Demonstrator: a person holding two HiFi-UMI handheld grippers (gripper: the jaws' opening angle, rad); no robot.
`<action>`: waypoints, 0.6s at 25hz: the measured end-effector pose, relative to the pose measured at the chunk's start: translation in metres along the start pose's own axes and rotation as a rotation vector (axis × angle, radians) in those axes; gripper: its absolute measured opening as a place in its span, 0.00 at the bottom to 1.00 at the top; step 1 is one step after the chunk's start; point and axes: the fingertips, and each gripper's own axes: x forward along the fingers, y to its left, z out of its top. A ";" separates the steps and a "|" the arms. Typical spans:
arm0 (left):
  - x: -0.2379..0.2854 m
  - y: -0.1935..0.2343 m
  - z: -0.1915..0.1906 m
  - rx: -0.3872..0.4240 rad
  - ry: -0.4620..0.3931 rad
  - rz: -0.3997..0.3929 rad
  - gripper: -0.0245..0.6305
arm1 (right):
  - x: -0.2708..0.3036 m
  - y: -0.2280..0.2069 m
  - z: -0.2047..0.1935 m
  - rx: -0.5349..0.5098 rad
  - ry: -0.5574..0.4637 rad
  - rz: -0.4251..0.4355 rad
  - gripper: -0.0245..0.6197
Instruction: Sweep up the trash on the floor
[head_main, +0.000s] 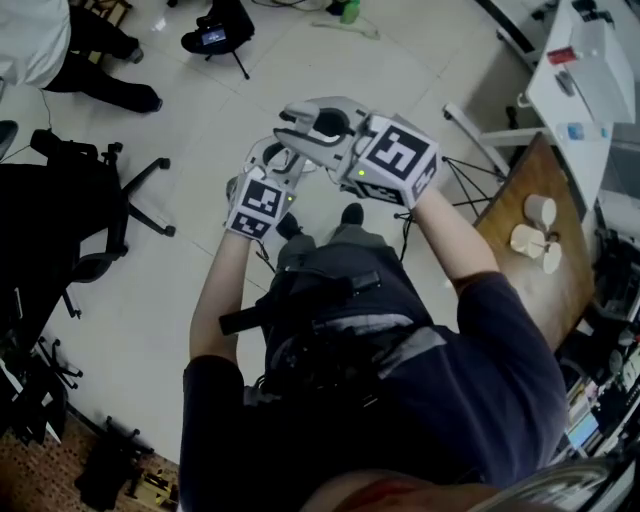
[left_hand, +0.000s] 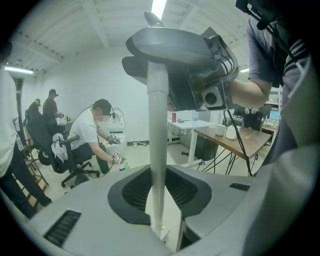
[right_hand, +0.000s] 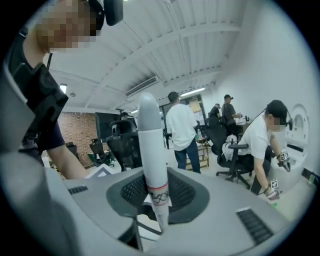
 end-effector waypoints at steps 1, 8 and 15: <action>-0.005 0.001 0.010 0.017 0.001 0.020 0.17 | -0.005 0.002 0.012 0.002 -0.035 -0.005 0.20; -0.033 0.019 0.046 0.096 0.030 0.109 0.18 | -0.006 0.006 0.062 0.008 -0.158 -0.148 0.20; -0.065 0.022 0.073 0.034 -0.095 0.274 0.18 | -0.013 0.020 0.095 -0.003 -0.207 -0.171 0.20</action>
